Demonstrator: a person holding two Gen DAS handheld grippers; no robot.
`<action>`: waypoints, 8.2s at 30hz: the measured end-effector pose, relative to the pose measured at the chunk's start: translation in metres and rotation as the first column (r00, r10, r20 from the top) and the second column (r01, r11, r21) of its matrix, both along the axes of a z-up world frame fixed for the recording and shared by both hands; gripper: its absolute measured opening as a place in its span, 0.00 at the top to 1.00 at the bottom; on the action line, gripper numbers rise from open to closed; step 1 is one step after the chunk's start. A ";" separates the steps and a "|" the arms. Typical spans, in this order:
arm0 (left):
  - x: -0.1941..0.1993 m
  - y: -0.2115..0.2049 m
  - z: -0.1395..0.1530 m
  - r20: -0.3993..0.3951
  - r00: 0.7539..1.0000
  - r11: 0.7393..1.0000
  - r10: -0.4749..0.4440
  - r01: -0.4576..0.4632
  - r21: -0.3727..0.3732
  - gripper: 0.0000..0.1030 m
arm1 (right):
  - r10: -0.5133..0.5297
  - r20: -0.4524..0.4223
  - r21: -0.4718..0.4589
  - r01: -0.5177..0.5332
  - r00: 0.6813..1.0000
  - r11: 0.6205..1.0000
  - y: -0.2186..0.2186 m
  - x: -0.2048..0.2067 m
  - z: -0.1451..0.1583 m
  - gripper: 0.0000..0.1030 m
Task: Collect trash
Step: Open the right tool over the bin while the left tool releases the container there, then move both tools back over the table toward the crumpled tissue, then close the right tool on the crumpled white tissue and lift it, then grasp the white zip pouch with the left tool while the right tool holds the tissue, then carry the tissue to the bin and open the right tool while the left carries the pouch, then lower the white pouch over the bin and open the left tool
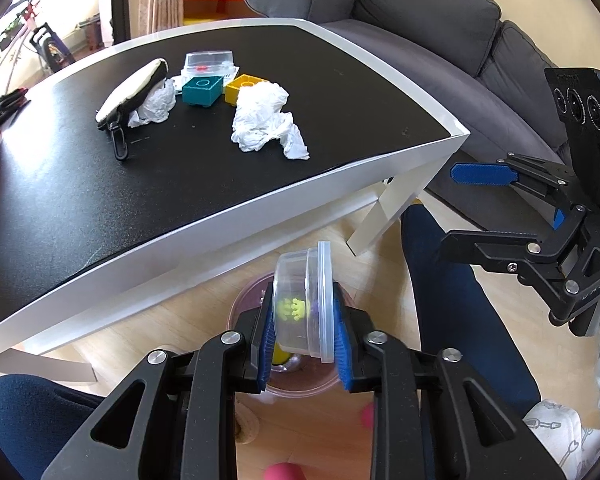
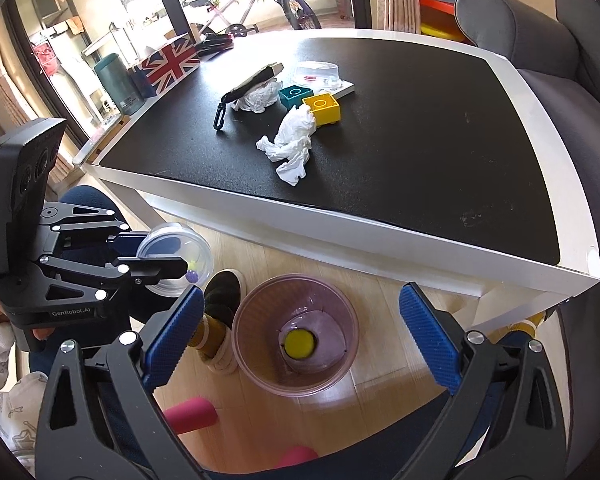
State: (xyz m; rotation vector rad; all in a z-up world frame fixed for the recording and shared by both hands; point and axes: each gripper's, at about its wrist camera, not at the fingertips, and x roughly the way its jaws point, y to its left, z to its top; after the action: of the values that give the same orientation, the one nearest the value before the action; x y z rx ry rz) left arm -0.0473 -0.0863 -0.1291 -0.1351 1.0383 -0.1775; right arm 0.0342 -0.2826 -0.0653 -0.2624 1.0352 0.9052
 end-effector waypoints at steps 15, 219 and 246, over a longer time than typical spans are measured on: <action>-0.004 0.008 0.006 0.031 0.997 0.998 0.065 -0.065 -0.001 0.08 | -0.014 -0.004 0.003 0.014 1.000 1.000 -0.005 0.002 -0.001 0.06; -0.018 0.040 0.052 0.137 0.984 0.993 0.116 -0.113 -0.023 0.20 | 0.120 -0.025 0.001 -0.120 0.992 0.993 0.032 -0.017 0.006 0.84; -0.021 0.022 0.031 0.082 0.994 0.997 0.070 -0.068 -0.031 0.20 | 0.066 -0.037 -0.006 -0.066 0.997 0.998 0.018 -0.013 -0.008 0.09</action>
State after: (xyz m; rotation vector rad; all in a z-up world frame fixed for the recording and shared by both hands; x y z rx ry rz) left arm -0.0683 -0.0640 -0.0984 -0.1870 0.9472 -0.1339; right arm 0.0216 -0.2644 -0.0732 -0.2878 1.0694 0.9690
